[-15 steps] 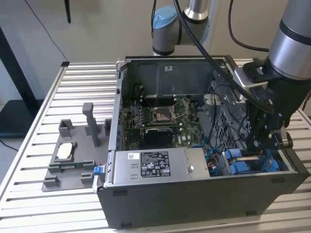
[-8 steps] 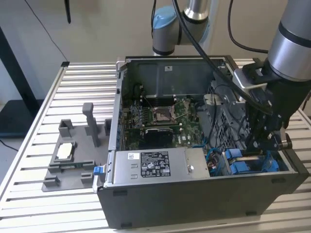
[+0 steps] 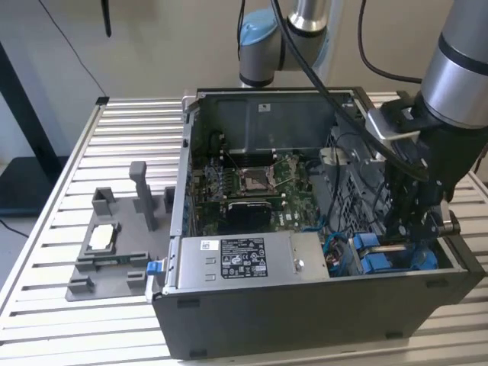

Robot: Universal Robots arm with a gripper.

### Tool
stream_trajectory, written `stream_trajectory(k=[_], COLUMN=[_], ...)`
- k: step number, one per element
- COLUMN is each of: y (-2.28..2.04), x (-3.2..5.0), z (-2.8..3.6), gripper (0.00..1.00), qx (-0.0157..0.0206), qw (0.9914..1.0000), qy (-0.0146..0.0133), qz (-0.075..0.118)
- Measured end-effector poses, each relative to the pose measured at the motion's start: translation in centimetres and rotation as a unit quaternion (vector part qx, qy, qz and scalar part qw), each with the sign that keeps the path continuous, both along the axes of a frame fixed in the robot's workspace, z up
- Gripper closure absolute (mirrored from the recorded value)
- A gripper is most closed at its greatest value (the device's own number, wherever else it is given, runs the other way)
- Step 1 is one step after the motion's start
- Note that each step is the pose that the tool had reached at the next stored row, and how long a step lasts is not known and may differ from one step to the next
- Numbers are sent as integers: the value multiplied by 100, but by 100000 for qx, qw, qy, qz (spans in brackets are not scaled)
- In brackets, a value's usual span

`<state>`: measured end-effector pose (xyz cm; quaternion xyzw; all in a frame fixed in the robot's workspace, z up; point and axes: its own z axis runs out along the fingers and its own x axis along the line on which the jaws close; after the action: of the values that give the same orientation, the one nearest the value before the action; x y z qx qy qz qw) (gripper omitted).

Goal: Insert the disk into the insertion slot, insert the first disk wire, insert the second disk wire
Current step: 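Insert the second disk wire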

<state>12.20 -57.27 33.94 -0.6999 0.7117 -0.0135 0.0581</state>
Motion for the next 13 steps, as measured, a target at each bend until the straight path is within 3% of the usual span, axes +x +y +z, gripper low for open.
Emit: stream_trajectory(k=[8, 13], y=[-1, -1], x=[0, 0], z=[164, 203], gripper=[75, 75], qx=[2, 5], qw=[100000, 99999], qy=[263, 534], qz=[0, 0])
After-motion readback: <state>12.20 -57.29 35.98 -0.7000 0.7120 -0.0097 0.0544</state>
